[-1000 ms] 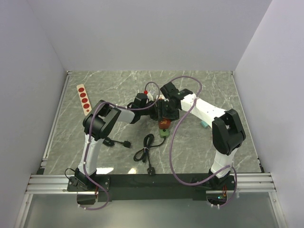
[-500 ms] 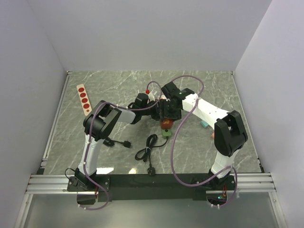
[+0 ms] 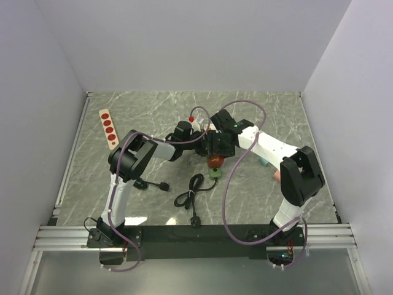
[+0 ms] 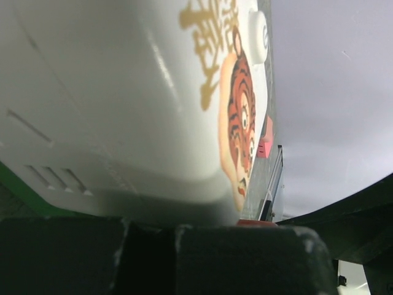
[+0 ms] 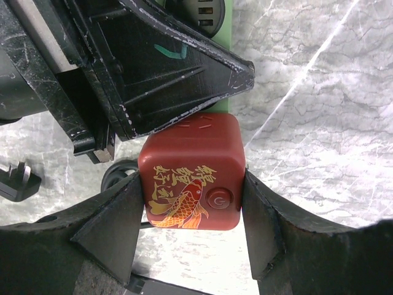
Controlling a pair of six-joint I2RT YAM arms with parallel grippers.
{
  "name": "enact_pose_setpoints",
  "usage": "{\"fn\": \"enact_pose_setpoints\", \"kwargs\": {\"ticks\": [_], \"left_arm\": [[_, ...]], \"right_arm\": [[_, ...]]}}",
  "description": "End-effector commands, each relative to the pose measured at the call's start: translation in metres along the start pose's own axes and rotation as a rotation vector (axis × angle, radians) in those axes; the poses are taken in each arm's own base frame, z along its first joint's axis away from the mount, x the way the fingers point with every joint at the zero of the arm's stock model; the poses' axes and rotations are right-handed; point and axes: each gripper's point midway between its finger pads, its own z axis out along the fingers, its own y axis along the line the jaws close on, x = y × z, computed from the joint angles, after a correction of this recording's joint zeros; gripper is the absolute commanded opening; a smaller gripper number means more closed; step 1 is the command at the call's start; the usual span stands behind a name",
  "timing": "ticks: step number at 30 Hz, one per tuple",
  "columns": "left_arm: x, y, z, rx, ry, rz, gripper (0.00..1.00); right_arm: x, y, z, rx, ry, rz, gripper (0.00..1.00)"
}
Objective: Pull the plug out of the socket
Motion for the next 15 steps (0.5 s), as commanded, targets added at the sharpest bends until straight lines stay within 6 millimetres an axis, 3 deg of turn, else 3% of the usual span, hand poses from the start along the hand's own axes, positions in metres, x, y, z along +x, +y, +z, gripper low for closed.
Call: {"fn": "enact_pose_setpoints", "kwargs": {"ticks": [1, 7, 15], "left_arm": [[0.103, 0.142, -0.029, -0.425, 0.231, -0.184, 0.01], [0.11, 0.149, -0.028, -0.438, 0.251, -0.206, 0.0], [0.109, 0.147, -0.026, -0.425, 0.246, -0.214, 0.01]], "right_arm": [[-0.017, 0.014, -0.003, -0.052, -0.089, 0.037, 0.65], [-0.014, 0.017, 0.006, -0.055, -0.086, 0.039, 0.84], [-0.009, 0.016, 0.017, -0.041, -0.055, 0.034, 0.79]]}}
